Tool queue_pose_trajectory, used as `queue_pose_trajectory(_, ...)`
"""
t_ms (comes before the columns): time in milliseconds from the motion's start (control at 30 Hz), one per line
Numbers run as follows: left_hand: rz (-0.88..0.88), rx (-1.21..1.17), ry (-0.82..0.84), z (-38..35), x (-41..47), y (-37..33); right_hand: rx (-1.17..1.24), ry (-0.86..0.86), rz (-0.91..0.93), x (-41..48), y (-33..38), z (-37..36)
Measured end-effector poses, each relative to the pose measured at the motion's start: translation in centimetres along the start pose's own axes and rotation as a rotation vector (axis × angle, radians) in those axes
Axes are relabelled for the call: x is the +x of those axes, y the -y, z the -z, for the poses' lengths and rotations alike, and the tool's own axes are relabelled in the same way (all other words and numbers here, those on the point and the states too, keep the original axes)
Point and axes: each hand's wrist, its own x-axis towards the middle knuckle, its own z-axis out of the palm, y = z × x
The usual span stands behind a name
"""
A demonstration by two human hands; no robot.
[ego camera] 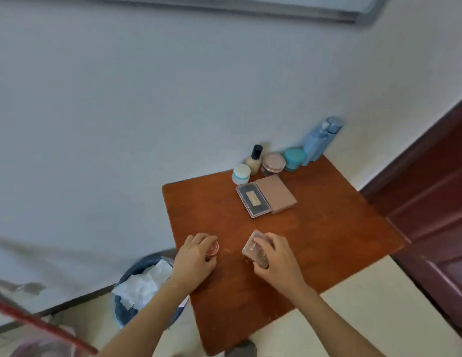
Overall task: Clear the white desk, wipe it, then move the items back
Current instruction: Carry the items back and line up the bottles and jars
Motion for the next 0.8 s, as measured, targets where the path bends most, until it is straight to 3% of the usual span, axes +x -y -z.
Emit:
queue_pose_trajectory(167,-0.302,0.032,0.2,0.9,-1.4,-1.0,-0.007,-0.061,-0.236,-8.3,2.2,-0.9)
queue_pose_trajectory(300,-0.433,0.001,0.364,0.2,-3.5,-3.9,0.02,-0.187,-0.437,-15.2,4.0,-0.4)
queue_pose_trajectory(500,-0.782,-0.041,0.424,-2.8,-8.1,-11.3,-0.037,-0.393,-0.675,-26.4,5.2,1.8)
queue_pose_trajectory(800,-1.141,-0.059,0.615,-7.7,-25.3,-22.3,-0.08,-0.603,-1.107,-50.5,10.8,1.8)
